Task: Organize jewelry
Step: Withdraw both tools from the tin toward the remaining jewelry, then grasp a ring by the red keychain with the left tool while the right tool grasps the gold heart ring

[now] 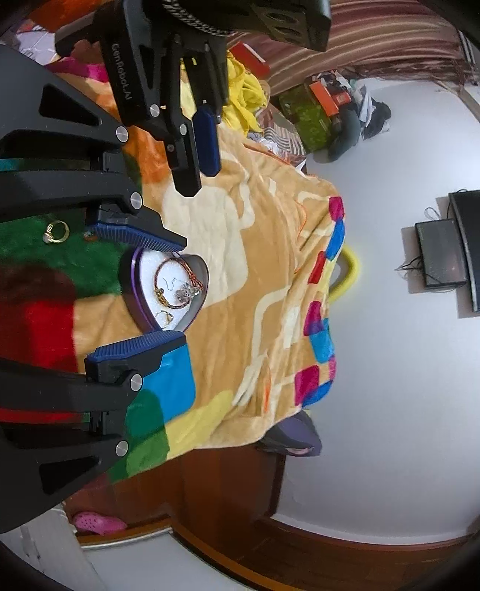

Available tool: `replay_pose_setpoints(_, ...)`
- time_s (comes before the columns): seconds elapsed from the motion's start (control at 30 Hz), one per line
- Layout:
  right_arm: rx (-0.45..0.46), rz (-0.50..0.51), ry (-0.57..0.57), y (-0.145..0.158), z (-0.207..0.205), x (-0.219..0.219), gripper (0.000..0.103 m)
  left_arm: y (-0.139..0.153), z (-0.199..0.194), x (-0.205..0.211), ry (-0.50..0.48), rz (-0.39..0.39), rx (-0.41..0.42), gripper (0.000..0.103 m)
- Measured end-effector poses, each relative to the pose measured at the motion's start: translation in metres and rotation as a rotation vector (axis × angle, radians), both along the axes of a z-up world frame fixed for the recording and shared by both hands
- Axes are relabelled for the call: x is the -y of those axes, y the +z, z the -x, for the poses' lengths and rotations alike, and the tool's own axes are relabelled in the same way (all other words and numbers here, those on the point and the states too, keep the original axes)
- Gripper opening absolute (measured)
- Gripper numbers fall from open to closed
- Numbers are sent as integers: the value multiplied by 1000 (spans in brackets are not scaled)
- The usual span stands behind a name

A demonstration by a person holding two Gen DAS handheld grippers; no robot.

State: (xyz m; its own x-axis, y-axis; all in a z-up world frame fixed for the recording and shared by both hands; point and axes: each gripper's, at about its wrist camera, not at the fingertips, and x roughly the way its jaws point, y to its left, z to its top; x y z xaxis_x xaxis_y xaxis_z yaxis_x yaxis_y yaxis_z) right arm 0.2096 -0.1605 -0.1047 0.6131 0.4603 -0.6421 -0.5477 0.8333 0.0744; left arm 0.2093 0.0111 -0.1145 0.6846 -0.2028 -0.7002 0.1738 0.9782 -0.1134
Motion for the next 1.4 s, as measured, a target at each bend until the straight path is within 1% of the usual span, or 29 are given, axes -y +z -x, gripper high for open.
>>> replay_pose_setpoints(0.07,8,3,2,2,8,0,41,4,10,-2,2,-6,5,43)
replay_pose_setpoints(0.13,19,15,2,3,16,-1,41,6,17,-4,5,-9,8,45)
replay_pose_setpoints(0.23,21,27,5,0,26,-1,41,6,26,-7,14,-13,1,45)
replay_pose_setpoints(0.37,-6,41,5,-11,34,-1,41,1,37,-15,28,-16,-19,45)
replay_pose_setpoints(0.6,-72,65,1,-36,45,0,41,-20,51,-20,34,-20,-76,45)
replay_pose_setpoints(0.77,-117,87,6,-56,50,-2,41,-34,57,-19,33,-43,-103,45)
replay_pose_setpoints(0.9,-153,98,16,-72,49,-6,41,-47,59,-18,29,-30,-135,45)
replay_pose_setpoints(1.1,-182,97,35,-87,46,-14,41,-67,57,-13,21,-25,-179,45)
replay_pose_setpoints(1.2,-208,88,51,-94,42,-16,41,-71,55,-14,20,-16,-190,45)
replay_pose_setpoints(1.27,-207,74,48,-96,42,-16,41,-72,53,-14,17,-13,-192,45)
replay_pose_setpoints(1.33,-212,51,48,-97,42,-14,35,-72,52,-13,11,-15,-190,45)
replay_pose_setpoints(1.4,-220,30,49,-99,43,-13,25,-73,50,-12,3,-16,-193,45)
